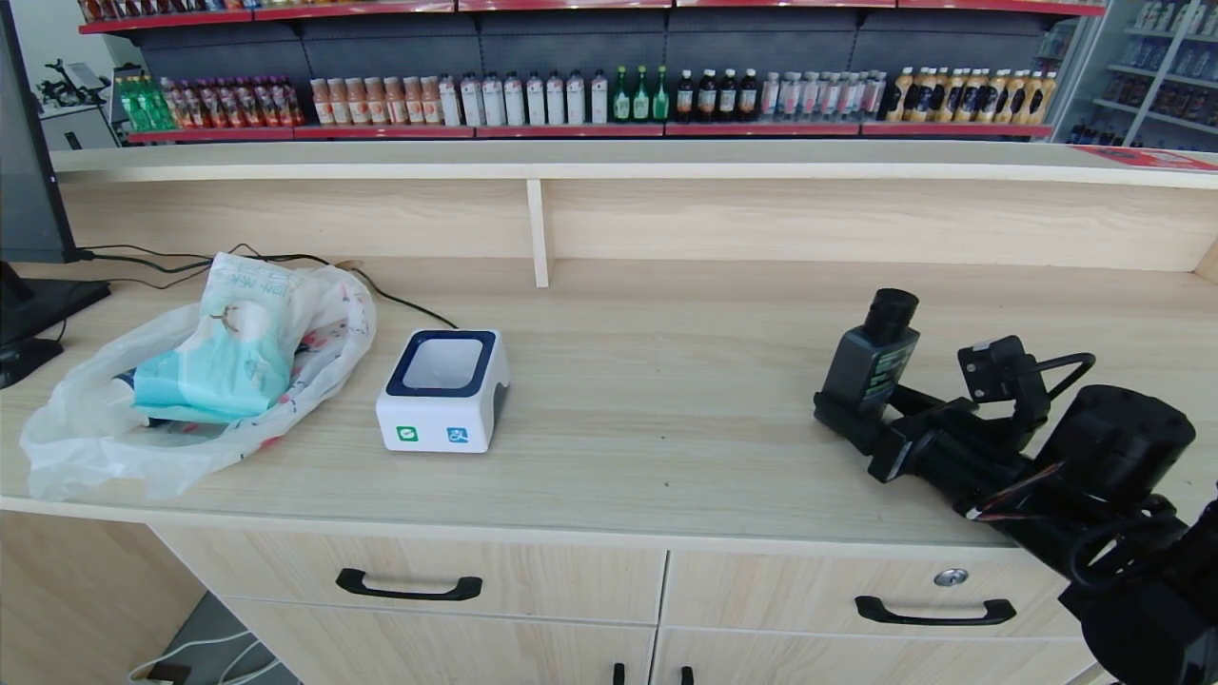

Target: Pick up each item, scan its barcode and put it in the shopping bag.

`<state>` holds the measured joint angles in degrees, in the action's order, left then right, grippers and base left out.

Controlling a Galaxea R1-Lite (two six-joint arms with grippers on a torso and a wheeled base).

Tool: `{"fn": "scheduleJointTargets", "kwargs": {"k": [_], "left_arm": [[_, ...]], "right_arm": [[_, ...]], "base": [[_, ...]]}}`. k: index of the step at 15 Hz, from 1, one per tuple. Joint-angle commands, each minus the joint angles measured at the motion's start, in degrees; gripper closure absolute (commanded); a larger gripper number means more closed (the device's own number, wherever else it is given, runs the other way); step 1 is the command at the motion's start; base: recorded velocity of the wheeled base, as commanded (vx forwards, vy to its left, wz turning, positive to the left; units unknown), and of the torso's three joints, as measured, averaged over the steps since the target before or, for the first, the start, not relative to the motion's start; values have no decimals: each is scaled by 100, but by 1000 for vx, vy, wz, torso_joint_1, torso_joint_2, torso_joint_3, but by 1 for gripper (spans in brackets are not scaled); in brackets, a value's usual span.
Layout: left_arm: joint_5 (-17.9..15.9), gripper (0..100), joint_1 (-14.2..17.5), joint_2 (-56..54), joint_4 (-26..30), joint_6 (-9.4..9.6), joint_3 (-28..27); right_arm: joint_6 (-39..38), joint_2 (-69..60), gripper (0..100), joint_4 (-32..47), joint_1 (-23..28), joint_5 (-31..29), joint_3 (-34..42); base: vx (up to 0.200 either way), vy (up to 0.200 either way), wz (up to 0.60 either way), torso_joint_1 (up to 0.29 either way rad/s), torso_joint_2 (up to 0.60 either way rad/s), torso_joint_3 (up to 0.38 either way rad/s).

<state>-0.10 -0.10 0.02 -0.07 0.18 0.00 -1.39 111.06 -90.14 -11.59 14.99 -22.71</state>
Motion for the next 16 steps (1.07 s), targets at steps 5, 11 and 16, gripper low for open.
{"fn": "scheduleJointTargets", "kwargs": {"k": [5, 11, 16], "left_arm": [[-8, 0, 1, -2, -1, -1, 0], [1, 0, 1, -2, -1, -1, 0], [1, 0, 1, -2, -1, -1, 0]], "right_arm": [[-19, -154, 0, 14, -168, 21, 65], [174, -1112, 0, 146, -159, -23, 39], [983, -1842, 0, 14, 61, -23, 153]], "base": [[0, 0, 0, 0, 0, 0], [0, 0, 0, 0, 0, 0], [0, 0, 0, 0, 0, 0]]}}
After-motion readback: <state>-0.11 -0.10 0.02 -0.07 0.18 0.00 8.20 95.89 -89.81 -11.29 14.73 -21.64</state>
